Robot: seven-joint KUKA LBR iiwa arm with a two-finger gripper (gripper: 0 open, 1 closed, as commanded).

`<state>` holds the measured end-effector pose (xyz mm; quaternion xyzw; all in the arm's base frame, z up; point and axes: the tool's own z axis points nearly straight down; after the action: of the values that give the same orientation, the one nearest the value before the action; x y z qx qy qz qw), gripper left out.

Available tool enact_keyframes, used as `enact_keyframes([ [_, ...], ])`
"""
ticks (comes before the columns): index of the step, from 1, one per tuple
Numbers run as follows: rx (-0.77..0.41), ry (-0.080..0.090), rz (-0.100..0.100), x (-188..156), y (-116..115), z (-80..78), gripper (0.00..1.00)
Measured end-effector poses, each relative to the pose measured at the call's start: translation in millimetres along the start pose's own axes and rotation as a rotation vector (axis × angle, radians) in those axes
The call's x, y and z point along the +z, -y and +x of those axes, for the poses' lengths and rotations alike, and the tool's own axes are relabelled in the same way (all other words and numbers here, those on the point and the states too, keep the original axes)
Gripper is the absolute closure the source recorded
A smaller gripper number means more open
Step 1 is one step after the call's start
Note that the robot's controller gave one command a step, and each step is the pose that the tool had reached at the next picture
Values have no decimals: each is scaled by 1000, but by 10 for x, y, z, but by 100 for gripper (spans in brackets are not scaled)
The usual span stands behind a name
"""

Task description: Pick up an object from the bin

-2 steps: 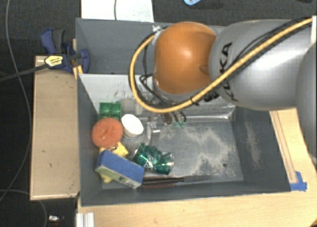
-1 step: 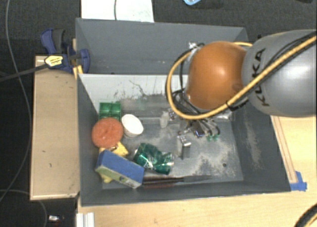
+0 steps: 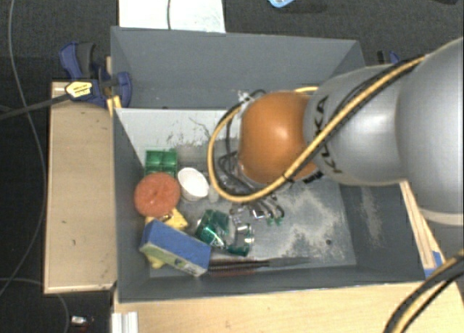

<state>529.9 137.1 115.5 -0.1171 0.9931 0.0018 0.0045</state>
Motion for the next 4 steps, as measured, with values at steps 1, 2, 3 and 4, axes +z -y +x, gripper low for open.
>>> enact_keyframes([
  [1, 78, -7, 0, 519, -207, 2, 0],
  [2, 121, -3, 0, 426, -248, 45, 100],
  [3, 126, -3, 0, 426, -248, 45, 100],
  [4, 130, -3, 0, 425, -248, 45, 100],
])
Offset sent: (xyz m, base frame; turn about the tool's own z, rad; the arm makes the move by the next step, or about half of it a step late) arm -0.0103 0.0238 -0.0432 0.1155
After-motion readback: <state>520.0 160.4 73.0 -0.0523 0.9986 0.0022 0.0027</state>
